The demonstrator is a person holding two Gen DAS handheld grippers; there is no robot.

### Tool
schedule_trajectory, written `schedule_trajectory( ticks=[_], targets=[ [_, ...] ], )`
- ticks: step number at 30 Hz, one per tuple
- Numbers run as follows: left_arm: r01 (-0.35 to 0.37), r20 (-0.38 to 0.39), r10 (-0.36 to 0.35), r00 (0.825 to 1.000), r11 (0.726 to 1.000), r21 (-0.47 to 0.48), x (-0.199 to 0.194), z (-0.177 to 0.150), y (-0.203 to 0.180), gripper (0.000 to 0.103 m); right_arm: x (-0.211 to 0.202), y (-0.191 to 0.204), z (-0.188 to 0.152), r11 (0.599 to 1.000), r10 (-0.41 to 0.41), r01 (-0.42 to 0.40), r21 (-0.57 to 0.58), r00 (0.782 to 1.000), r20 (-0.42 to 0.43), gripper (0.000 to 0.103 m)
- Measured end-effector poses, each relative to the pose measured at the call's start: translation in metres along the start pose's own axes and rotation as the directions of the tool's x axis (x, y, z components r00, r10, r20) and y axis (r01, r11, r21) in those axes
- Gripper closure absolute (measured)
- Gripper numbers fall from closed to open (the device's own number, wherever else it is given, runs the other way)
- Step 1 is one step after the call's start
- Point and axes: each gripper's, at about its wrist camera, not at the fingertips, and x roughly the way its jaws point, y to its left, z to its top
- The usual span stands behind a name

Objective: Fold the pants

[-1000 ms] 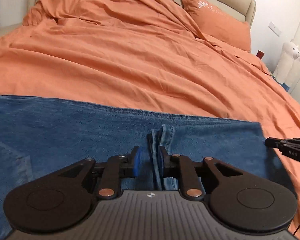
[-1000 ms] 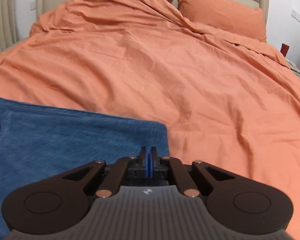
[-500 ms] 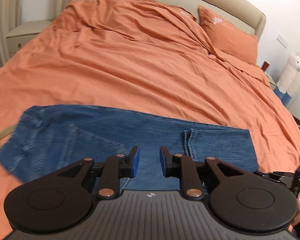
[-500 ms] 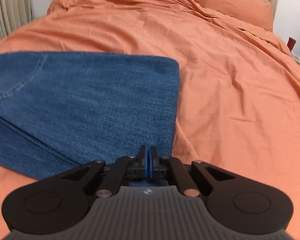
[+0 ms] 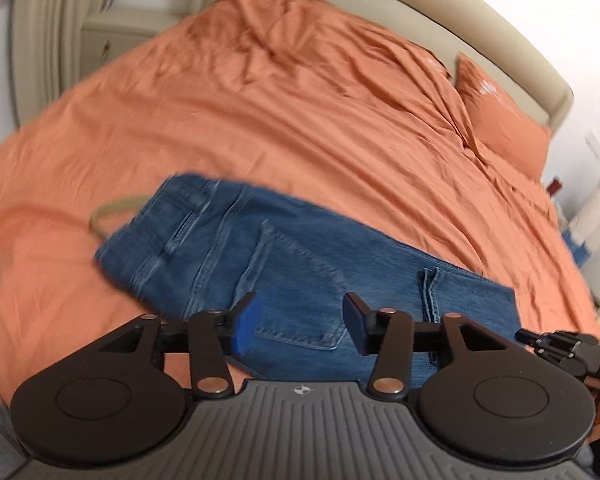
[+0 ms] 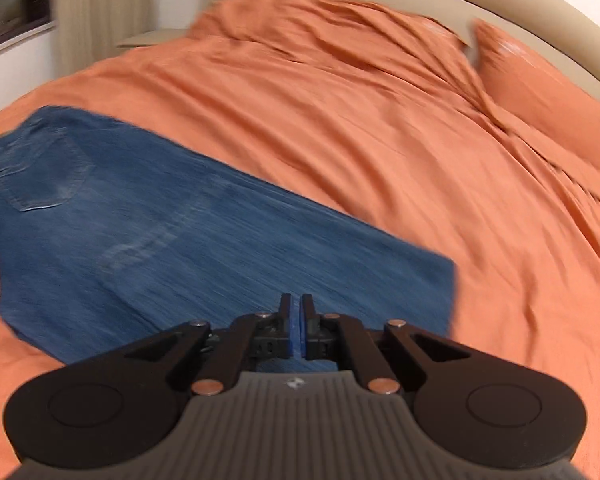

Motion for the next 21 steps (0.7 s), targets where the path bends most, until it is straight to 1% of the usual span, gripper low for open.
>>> schedule_trajectory(
  ticks=[2,4,7,8,11,13,15,17,21],
  targets=[
    [0.018,0.007,-0.017,1.0,0.997,-0.07,0.008,-0.005,0.025,0.044,0.005,0.015,0.011,0.998,0.032,-0.032,-0.049,0.999,-0.006,0.103],
    [0.02,0.018,-0.017,1.0,0.99,-0.139,0.018,-0.01,0.045,0.042,0.014,0.029,0.021,0.993,0.063,-0.065,-0.101,0.998,-0.022,0.103],
    [0.044,0.056,-0.031,0.998,0.967,-0.253,0.031,-0.018,0.078,0.04,0.029,0.046,0.031,0.978,0.093,-0.102,-0.183,0.994,-0.06,0.102],
    [0.053,0.067,-0.035,0.997,0.955,-0.292,0.035,-0.02,0.088,0.04,0.035,0.051,0.034,0.972,0.096,-0.11,-0.206,0.993,-0.075,0.099],
    [0.075,0.092,-0.04,0.995,0.906,-0.417,0.05,-0.027,0.119,0.039,0.051,0.057,0.044,0.957,0.112,-0.136,-0.255,0.988,-0.106,0.099],
    [0.082,0.11,-0.03,0.993,0.858,-0.507,0.061,-0.033,0.139,0.037,0.06,0.058,0.051,0.949,0.132,-0.159,-0.271,0.984,-0.117,0.098],
    [0.097,0.134,-0.023,0.991,0.814,-0.573,0.071,-0.037,0.157,0.036,0.07,0.06,0.057,0.943,0.16,-0.19,-0.274,0.979,-0.128,0.096],
    [0.108,0.149,-0.023,0.989,0.794,-0.598,0.082,-0.039,0.167,0.035,0.081,0.061,0.064,0.938,0.181,-0.212,-0.275,0.974,-0.133,0.09],
    [0.148,0.192,-0.035,0.981,0.774,-0.616,0.095,-0.042,0.18,0.035,0.103,0.067,0.073,0.927,0.211,-0.246,-0.284,0.966,-0.147,0.09]
  ],
)
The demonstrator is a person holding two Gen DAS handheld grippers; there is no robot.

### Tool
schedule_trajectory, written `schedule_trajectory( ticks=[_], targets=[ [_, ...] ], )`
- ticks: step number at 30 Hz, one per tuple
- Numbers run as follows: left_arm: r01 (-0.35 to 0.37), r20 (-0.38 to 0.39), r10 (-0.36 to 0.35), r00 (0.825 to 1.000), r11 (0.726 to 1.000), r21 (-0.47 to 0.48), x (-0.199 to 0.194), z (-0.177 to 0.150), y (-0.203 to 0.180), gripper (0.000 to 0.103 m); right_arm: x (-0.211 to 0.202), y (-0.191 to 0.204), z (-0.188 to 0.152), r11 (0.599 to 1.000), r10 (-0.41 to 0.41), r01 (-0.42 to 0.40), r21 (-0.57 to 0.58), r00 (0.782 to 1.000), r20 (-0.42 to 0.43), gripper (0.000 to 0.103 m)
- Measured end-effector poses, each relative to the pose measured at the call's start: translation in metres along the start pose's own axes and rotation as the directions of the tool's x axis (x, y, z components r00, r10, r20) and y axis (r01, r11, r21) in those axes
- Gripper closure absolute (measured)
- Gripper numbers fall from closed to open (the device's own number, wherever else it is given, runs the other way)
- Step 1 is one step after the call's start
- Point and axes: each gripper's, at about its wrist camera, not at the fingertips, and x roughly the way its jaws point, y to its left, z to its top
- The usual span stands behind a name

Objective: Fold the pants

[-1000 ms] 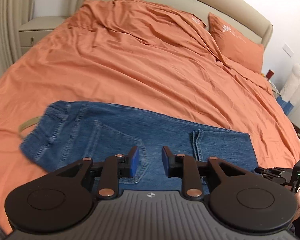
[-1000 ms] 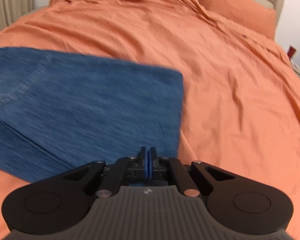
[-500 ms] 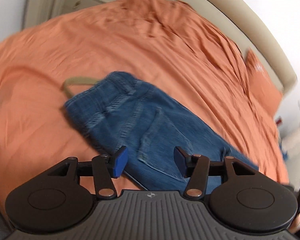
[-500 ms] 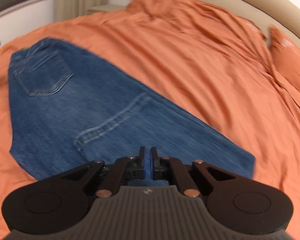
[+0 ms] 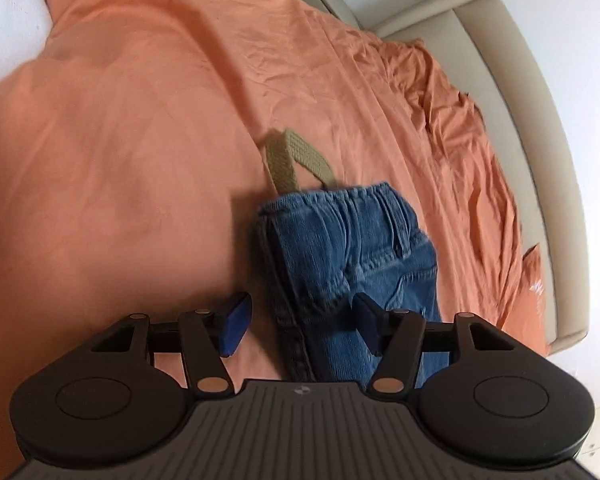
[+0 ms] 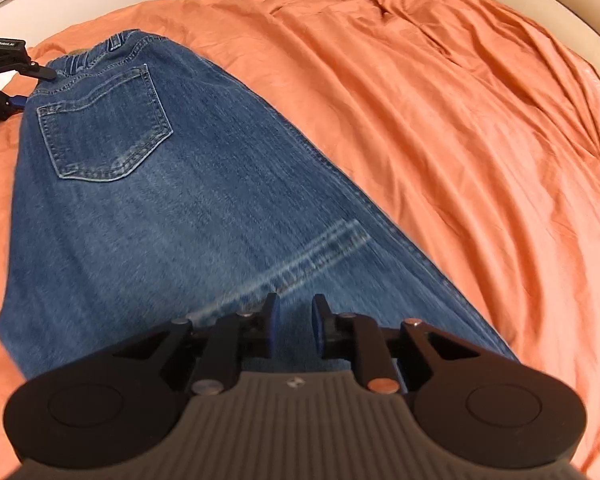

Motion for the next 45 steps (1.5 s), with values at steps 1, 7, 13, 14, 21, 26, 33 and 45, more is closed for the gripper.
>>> schedule_trajectory(
  ticks=[1,7,13,14,21,26,33,45],
  targets=[
    [0.009,0.007,-0.009,1.0,1.0,0.0,0.002,0.001,0.0,0.035,0.002,-0.001,0.002,1.0,0.021,-0.021,-0.003,1.0,0.003,0.09],
    [0.022,0.026,-0.023,0.999,0.999,0.034,0.009,0.004,0.0,0.04,0.035,0.003,0.011,0.996,0.08,-0.082,-0.026,0.995,-0.067,0.088],
    [-0.007,0.046,0.006,0.999,0.999,0.039,0.019,0.006,0.001,0.062,0.048,-0.009,0.009,0.989,0.136,-0.131,0.063,0.986,-0.093,0.088],
    [-0.02,0.049,0.017,0.999,0.999,0.047,0.02,0.006,0.0,0.063,0.048,-0.009,0.009,0.989,0.136,-0.131,0.062,0.986,-0.093,0.088],
    [-0.132,0.062,0.127,0.99,0.988,0.081,0.024,0.006,-0.024,0.076,0.046,-0.011,0.005,0.988,0.119,-0.109,0.106,0.989,-0.085,0.088],
    [-0.146,0.139,0.116,0.984,0.962,0.232,-0.007,-0.001,-0.077,0.084,0.038,-0.003,0.008,0.992,0.068,-0.057,0.11,0.993,-0.096,0.088],
    [-0.197,0.266,0.034,0.963,0.764,0.615,-0.054,-0.065,-0.194,0.084,-0.004,-0.004,0.006,0.981,0.047,-0.043,0.189,0.999,-0.021,0.083],
    [-0.21,0.216,-0.037,0.976,0.117,0.971,-0.017,-0.312,-0.311,0.082,-0.078,-0.034,-0.07,0.929,-0.019,0.013,0.369,1.0,0.014,0.082]
  ],
)
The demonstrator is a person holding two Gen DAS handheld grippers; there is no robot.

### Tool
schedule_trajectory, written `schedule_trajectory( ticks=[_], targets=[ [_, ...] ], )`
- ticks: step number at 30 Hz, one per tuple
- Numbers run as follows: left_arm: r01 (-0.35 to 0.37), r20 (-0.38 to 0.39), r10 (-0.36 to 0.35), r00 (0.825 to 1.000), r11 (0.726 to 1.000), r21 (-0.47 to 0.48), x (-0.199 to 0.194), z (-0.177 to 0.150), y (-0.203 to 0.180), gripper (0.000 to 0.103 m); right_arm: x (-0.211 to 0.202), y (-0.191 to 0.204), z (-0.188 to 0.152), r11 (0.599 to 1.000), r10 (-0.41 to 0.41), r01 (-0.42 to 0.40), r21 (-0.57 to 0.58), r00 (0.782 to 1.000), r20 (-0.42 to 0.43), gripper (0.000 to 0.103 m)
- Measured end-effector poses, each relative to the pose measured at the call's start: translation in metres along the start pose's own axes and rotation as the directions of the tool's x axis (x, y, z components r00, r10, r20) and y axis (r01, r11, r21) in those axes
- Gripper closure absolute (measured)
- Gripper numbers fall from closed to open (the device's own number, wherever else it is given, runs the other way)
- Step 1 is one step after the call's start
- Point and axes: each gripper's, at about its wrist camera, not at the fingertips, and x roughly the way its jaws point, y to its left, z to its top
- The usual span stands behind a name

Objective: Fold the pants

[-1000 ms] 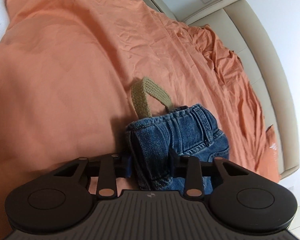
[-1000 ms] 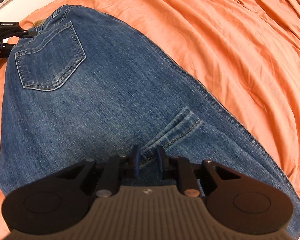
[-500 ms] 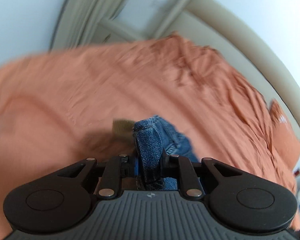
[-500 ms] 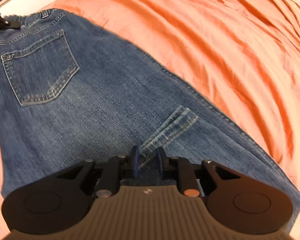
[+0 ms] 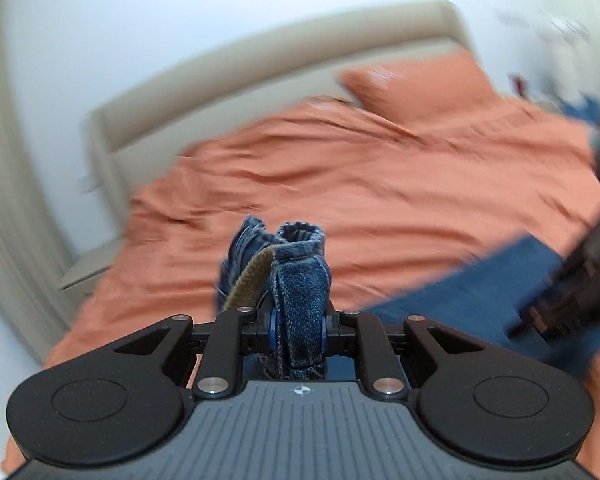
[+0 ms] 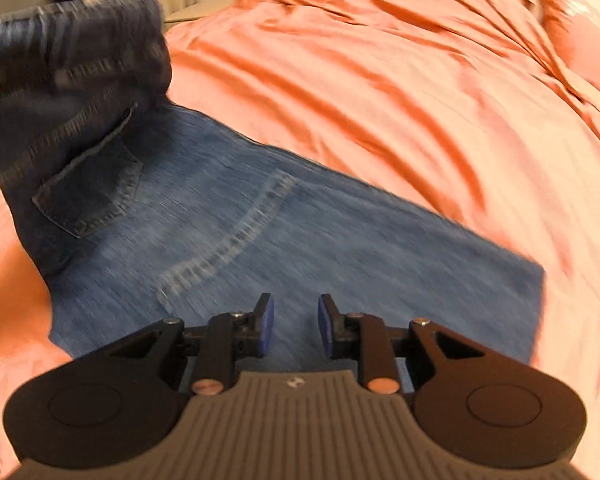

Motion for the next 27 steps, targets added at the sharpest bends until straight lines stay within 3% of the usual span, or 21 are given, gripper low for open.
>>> schedule_trajectory(
  ticks=[3,6,9,11,13,14,17,20,23,25,27],
  targets=[
    [0.145,-0.114,-0.141,0.983,0.989,0.026,0.021,-0.015,-0.045,0.08,-0.006,-0.015,-0.022,0.999,-0.03,0.03,0.037,0.999,-0.011,0.082],
    [0.305,-0.259,-0.291,0.921,0.952,0.017,0.042,-0.037,-0.071,0.069,-0.007,-0.028,-0.042,0.997,-0.049,0.051,0.065,0.998,-0.038,0.082],
    [0.376,-0.26,-0.366,0.894,0.926,-0.011,0.046,-0.044,-0.063,0.05,-0.007,-0.034,-0.056,0.995,-0.035,0.038,0.089,0.999,-0.041,0.082],
    [0.43,-0.25,-0.435,0.865,0.9,-0.078,0.044,-0.038,-0.046,0.04,-0.01,-0.037,-0.058,0.995,-0.023,0.025,0.097,0.999,-0.029,0.081],
    [0.479,-0.243,-0.499,0.832,0.866,-0.142,0.043,-0.029,-0.03,0.039,-0.009,-0.036,-0.055,0.994,-0.002,0.003,0.105,1.0,-0.009,0.079],
    [0.488,-0.229,-0.513,0.827,0.858,-0.16,0.04,-0.023,-0.021,0.039,-0.008,-0.036,-0.052,0.993,0.014,-0.014,0.118,1.0,0.004,0.076],
    [0.459,-0.193,-0.489,0.85,0.87,-0.181,0.034,-0.011,0.003,0.038,-0.005,-0.035,-0.039,0.977,0.087,-0.095,0.192,0.995,0.049,0.07],
    [0.38,-0.191,-0.415,0.89,0.905,-0.193,0.044,-0.006,0.03,0.038,0.005,-0.04,-0.024,0.921,0.199,-0.22,0.321,0.975,0.097,0.067],
    [0.289,-0.204,-0.336,0.92,0.93,-0.226,0.061,-0.011,0.059,0.038,0.024,-0.05,-0.012,0.831,0.27,-0.306,0.465,0.952,0.145,0.061],
    [0.252,-0.217,-0.312,0.925,0.931,-0.263,0.071,-0.016,0.077,0.038,0.04,-0.057,-0.006,0.763,0.299,-0.341,0.549,0.939,0.168,0.061],
    [0.228,-0.235,-0.305,0.923,0.925,-0.305,0.08,-0.024,0.094,0.038,0.056,-0.065,-0.005,0.667,0.347,-0.383,0.639,0.919,0.189,0.06]
  ],
)
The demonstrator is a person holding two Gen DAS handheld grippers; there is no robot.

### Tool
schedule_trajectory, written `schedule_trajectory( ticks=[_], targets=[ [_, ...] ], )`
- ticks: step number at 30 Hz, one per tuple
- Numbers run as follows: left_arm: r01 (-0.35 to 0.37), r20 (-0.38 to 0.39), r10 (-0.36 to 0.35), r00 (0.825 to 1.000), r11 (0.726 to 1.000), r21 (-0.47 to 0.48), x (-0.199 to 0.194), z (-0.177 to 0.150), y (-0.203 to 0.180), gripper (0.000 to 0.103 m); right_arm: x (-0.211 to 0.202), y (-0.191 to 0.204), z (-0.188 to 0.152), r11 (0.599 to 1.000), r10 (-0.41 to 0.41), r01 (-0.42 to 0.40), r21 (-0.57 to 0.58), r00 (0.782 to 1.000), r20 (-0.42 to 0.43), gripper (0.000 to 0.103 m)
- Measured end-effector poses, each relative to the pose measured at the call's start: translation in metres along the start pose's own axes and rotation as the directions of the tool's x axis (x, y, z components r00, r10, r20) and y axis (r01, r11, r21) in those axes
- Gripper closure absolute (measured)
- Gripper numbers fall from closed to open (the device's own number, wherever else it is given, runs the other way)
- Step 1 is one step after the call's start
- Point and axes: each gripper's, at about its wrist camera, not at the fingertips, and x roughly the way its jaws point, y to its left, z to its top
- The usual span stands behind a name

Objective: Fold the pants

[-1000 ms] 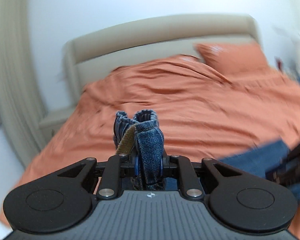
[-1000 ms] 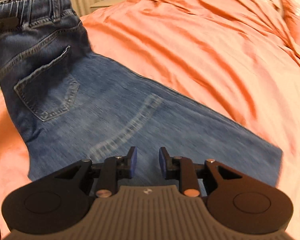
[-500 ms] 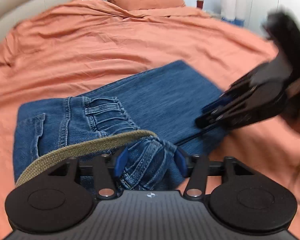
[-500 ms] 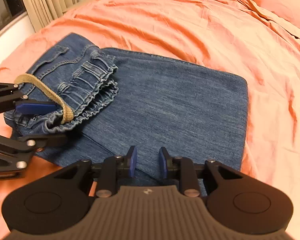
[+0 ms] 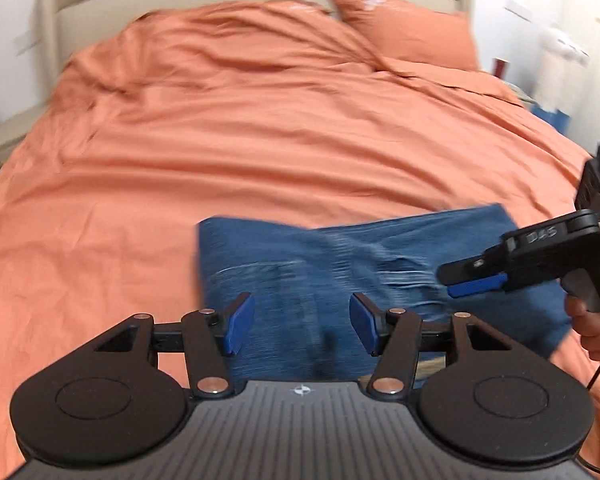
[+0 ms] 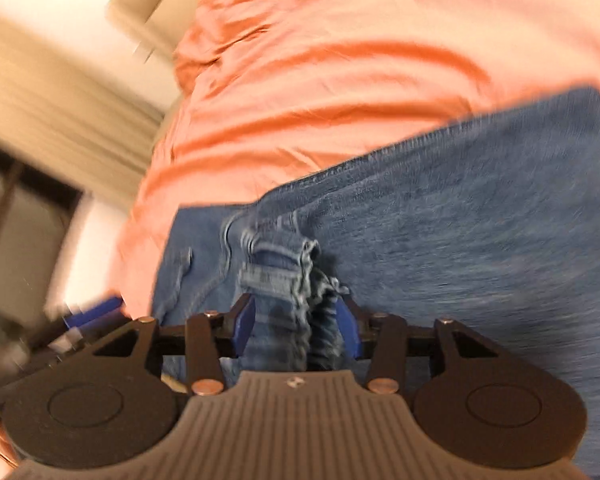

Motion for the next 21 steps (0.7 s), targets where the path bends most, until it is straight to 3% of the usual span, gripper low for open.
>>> schedule_trajectory(
  ticks=[4,9,10,11,13,16,21],
  targets=[
    [0.008,-0.014,-0.009,1.0,0.998,-0.068,0.008,-0.005,0.025,0.038,0.025,-0.019,0.007,0.979,0.071,-0.06,0.197,0.996,-0.05,0.055],
    [0.028,-0.022,-0.031,0.999,0.993,-0.113,0.014,-0.011,0.041,0.038,0.037,-0.027,0.013,0.956,0.123,-0.11,0.27,0.992,-0.032,0.054],
    [0.032,-0.022,-0.035,0.999,0.992,-0.121,0.015,-0.011,0.042,0.038,0.037,-0.027,0.015,0.955,0.126,-0.115,0.275,0.992,-0.024,0.06],
    [0.035,-0.023,-0.038,0.999,0.991,-0.131,0.016,-0.013,0.042,0.038,0.037,-0.026,0.016,0.955,0.123,-0.113,0.274,0.992,-0.02,0.072],
    [0.036,-0.022,-0.04,0.999,0.988,-0.148,0.015,-0.015,0.043,0.039,0.036,-0.023,0.017,0.962,0.098,-0.09,0.258,0.995,-0.018,0.087],
    [0.042,-0.021,-0.046,0.999,0.984,-0.17,0.01,-0.017,0.045,0.039,0.028,-0.009,0.017,0.983,0.067,-0.066,0.173,0.998,-0.003,0.093],
    [0.035,0.0,-0.036,0.999,0.98,-0.195,-0.01,-0.018,0.05,0.039,0.003,0.051,0.018,0.994,-0.033,0.04,-0.098,0.997,0.076,0.097]
  ],
)
